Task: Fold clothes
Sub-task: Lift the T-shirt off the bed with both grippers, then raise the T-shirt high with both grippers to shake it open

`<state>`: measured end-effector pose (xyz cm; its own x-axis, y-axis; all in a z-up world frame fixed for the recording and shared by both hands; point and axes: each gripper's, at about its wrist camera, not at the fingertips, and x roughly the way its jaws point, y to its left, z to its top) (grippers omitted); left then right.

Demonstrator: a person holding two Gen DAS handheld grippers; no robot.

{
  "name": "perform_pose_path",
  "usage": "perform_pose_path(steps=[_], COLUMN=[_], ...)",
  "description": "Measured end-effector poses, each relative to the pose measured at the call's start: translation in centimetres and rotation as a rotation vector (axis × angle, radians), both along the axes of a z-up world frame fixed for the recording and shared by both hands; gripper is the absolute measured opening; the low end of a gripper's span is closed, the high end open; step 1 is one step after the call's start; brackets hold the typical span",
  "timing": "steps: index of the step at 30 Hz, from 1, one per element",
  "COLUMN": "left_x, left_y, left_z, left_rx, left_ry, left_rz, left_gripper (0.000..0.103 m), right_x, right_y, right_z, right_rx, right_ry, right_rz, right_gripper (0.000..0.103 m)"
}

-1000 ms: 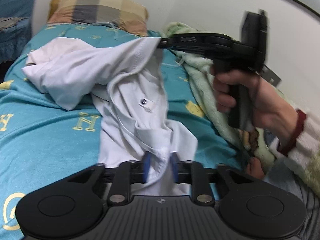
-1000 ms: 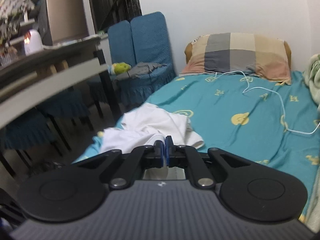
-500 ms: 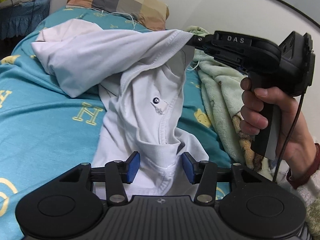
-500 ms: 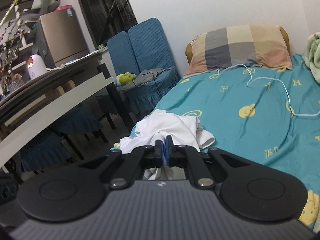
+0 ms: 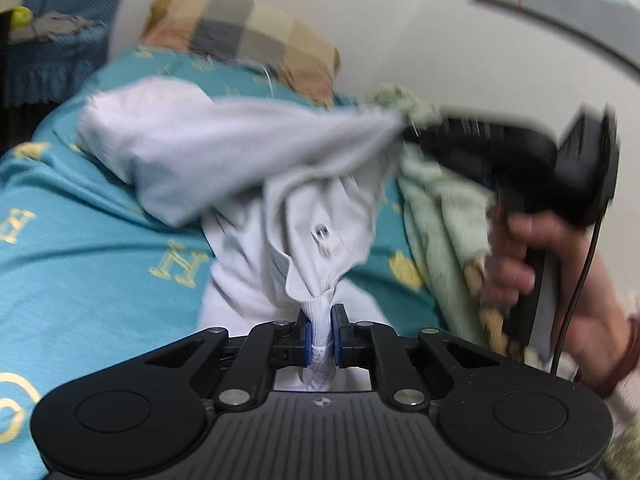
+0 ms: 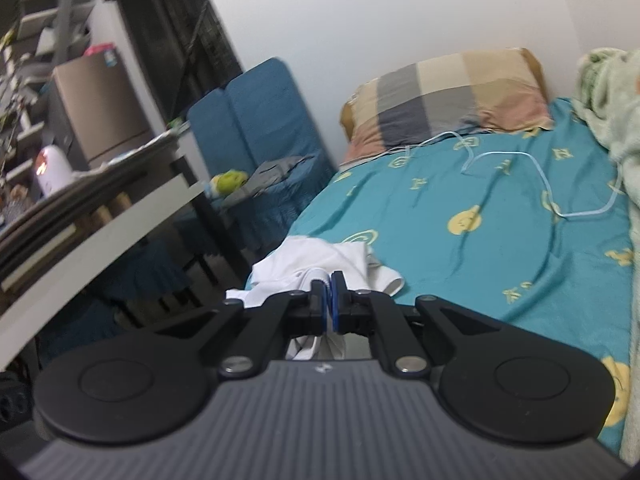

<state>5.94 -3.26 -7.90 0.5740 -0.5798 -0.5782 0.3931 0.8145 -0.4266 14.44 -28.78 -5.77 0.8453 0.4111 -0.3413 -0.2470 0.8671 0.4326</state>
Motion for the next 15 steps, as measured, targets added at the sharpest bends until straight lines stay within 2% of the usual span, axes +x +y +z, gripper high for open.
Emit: perform_pose_path(steps=[3, 6, 9, 12, 15], left_x=[-0.5, -1.0, -1.4, -2.0, -2.6], left_y=[2.3, 4.4, 6.7, 8.3, 9.2], left_z=[2.2, 5.1, 8.4, 12.8, 18.2], left_rx=[-0.071, -0.096, -0.147, -0.144, -0.135], left_ry=[-0.047, -0.145, -0.207, -0.29, -0.371], left_rz=[0.083, 0.167, 0.224, 0.235, 0.241], left_gripper=[0.008, 0.008, 0.007, 0.007, 0.007], right_x=[-0.7, -1.9, -4.0, -6.0, -7.6], right_y=[-1.1, -1.3, -0.8, -0.1, 0.5], right_z=[0.2, 1.0, 2.6, 5.0, 8.9], right_rx=[0.042, 0.136, 0.222, 0.298, 0.331], right_ry=[0.01, 0.014, -0.038, -0.084, -0.145], right_rz=[-0.065, -0.13, -0.174, -0.203, -0.221], right_gripper=[0.005, 0.004, 0.004, 0.004, 0.004])
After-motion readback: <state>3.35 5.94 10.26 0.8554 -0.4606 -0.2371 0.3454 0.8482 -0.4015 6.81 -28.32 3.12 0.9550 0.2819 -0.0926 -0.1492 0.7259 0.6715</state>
